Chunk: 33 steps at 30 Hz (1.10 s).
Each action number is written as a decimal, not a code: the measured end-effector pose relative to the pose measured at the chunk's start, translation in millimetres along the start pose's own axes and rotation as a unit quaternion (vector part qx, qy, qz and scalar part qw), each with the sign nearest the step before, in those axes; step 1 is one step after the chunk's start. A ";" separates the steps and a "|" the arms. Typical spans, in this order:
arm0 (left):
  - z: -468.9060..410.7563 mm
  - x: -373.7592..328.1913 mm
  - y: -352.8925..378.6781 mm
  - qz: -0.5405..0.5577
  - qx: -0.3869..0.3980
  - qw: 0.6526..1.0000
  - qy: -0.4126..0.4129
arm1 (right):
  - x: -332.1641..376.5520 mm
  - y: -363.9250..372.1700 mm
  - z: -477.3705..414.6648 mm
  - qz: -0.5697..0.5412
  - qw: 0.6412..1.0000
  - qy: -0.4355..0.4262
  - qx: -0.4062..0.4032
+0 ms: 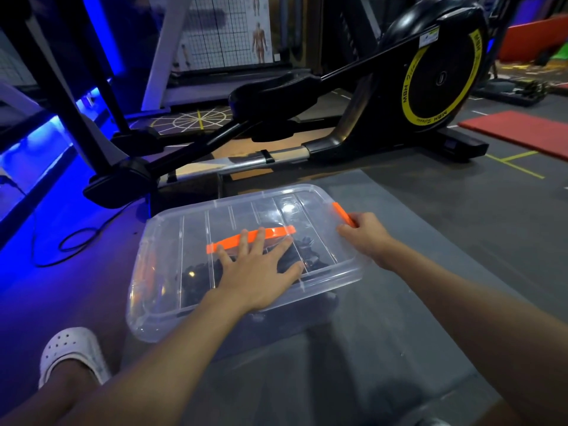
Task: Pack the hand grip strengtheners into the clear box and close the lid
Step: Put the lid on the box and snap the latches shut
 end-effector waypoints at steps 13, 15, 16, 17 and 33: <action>37.5 125.1 -36.5 0.121 -0.209 0.941 -0.237 | 94.1 94.8 62.8 0.276 0.890 -0.339 0.130; 42.0 142.4 -35.9 0.160 -0.226 0.916 -0.291 | 97.2 117.8 75.6 0.297 0.868 -0.363 0.163; 44.7 148.1 -34.6 0.169 -0.227 0.909 -0.305 | 96.1 125.7 79.2 0.316 0.856 -0.372 0.168; 46.4 154.5 -31.7 0.182 -0.225 0.902 -0.321 | 94.6 130.8 79.9 0.336 0.846 -0.378 0.168; 50.4 170.8 -7.9 0.385 -0.287 0.764 -0.430 | 89.2 135.2 77.6 0.382 0.828 -0.379 0.156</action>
Point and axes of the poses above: each hand's wrist, its own z-axis away from the middle knuckle, its own y-axis out of the palm, x = y × z, the point moved 2 cm from there along -z, towards the middle knuckle, and after that the axes turned 9 degrees about -x, right-handed, at the moved point
